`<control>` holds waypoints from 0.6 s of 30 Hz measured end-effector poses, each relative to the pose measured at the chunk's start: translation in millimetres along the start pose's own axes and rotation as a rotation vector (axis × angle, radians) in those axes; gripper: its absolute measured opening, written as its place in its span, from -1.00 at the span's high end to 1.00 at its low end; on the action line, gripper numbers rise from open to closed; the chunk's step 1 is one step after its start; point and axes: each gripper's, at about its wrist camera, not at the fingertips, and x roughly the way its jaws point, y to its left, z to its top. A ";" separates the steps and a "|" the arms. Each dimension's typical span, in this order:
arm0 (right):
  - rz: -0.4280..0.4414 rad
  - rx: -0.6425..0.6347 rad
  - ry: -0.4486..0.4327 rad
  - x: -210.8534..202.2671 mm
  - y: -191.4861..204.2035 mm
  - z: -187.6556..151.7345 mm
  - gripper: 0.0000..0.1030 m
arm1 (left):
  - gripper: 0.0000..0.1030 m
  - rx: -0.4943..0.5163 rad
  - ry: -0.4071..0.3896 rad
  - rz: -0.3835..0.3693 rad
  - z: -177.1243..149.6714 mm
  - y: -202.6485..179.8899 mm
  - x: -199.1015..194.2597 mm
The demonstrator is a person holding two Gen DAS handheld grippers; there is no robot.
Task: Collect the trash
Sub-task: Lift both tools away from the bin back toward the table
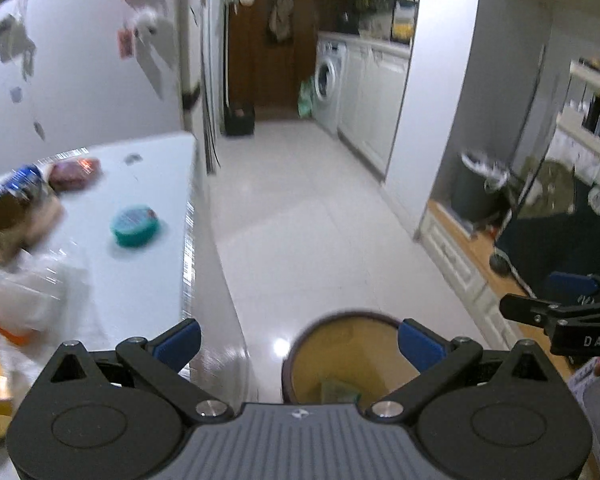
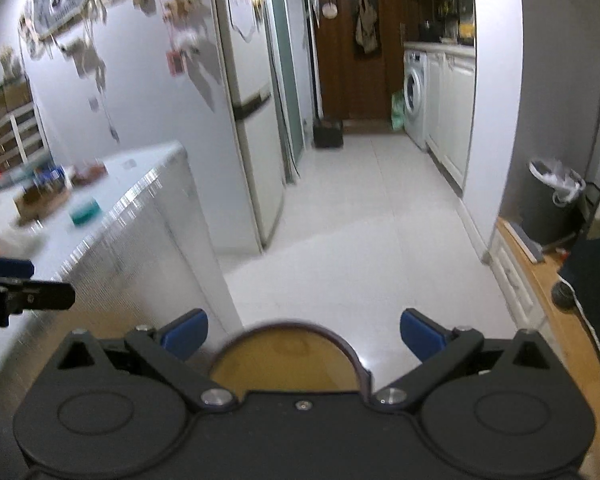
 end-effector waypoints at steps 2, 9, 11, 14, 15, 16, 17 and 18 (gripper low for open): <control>0.028 0.010 -0.036 -5.6 11.3 5.2 -1.00 | -1.00 -0.006 -0.044 0.016 1.1 9.7 -17.6; 0.133 -0.029 -0.118 -14.2 66.9 18.8 -1.00 | -1.00 -0.049 -0.160 0.096 -1.3 57.9 -67.1; 0.162 -0.045 -0.132 -12.6 85.0 21.4 -1.00 | -1.00 -0.067 -0.178 0.116 -2.6 71.7 -76.4; 0.200 -0.068 -0.143 -8.8 111.7 24.5 -1.00 | -1.00 -0.093 -0.204 0.139 -6.3 97.2 -91.9; 0.213 -0.075 -0.141 -6.6 120.7 25.7 -1.00 | -1.00 -0.101 -0.208 0.148 -8.0 104.9 -96.8; 0.222 -0.082 -0.139 -4.3 128.8 27.6 -1.00 | -1.00 -0.108 -0.211 0.157 -10.1 112.9 -101.7; 0.231 -0.089 -0.139 -2.5 137.5 29.2 -1.00 | -1.00 -0.113 -0.214 0.165 -12.3 120.1 -106.9; 0.241 -0.098 -0.138 -0.1 146.3 30.3 -1.00 | -1.00 -0.116 -0.215 0.176 -14.7 129.3 -111.6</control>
